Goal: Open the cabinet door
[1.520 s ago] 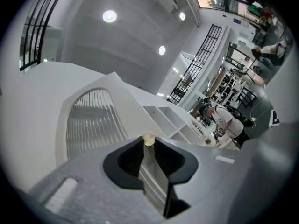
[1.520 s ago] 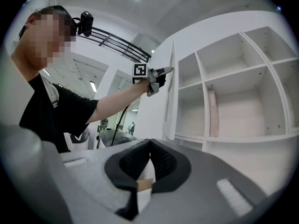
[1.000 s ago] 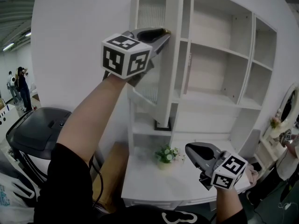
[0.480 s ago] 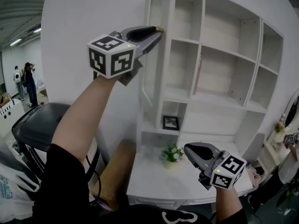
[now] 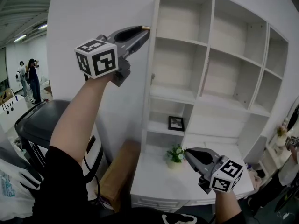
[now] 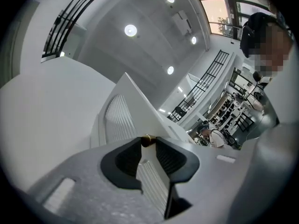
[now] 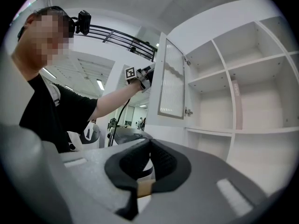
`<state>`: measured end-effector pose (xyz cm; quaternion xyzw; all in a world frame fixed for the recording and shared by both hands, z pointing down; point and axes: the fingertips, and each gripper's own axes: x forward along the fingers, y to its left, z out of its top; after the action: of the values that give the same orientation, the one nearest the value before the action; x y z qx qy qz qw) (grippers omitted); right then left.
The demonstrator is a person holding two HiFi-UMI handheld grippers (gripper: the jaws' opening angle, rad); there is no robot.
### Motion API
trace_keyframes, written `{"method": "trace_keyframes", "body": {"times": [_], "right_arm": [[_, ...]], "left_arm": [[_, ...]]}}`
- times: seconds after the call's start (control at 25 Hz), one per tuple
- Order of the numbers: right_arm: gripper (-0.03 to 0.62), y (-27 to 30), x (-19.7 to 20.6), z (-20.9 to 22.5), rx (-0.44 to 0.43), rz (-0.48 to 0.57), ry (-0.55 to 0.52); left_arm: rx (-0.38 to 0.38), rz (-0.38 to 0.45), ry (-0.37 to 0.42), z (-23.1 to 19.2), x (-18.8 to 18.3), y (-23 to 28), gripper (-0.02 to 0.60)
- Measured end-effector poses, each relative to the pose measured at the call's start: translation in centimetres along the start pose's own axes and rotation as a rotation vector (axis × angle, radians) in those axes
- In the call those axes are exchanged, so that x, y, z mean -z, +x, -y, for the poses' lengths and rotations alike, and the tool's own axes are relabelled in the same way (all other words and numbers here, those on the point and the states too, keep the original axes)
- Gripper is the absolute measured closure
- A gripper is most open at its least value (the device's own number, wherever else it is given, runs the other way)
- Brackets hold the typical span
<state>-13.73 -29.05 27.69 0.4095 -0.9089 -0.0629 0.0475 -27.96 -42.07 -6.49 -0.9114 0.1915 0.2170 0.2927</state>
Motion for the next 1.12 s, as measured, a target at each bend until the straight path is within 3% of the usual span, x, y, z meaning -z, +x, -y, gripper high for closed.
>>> {"method": "trace_keyframes", "body": {"times": [0.36,0.56,0.68,0.8,0.88,1.12], "right_arm": [[0.6,-0.6,1.0,-1.3,0.013,-0.046,0.002],[0.6,-1.8,0.2,-2.9,0.016,-0.018,0.005],[0.6,-3.1,-0.1,-4.6,0.02,-0.005,0.01],[0.6,-4.8,-0.1,-6.9,0.021,0.0,0.022],[0.6,-5.9,-0.5,-8.7,0.02,0.014,0.033],[0.6,-9.1,-0.6,-14.1,0.039,0.052,0.074]], "left_arm": [[-0.086,0.007,0.019,-2.2,-0.2,-2.6,0.489],[-0.15,-0.026,0.102,-1.5,-1.0,-3.8,0.511],[-0.182,-0.022,0.093,-0.4,-2.5,-5.8,0.482],[-0.19,-0.018,0.063,2.2,-3.9,-8.6,0.479],[-0.179,-0.042,0.023,4.8,-3.9,-10.6,0.509],[-0.104,-0.169,-0.193,17.3,1.0,-17.0,0.555]]}}
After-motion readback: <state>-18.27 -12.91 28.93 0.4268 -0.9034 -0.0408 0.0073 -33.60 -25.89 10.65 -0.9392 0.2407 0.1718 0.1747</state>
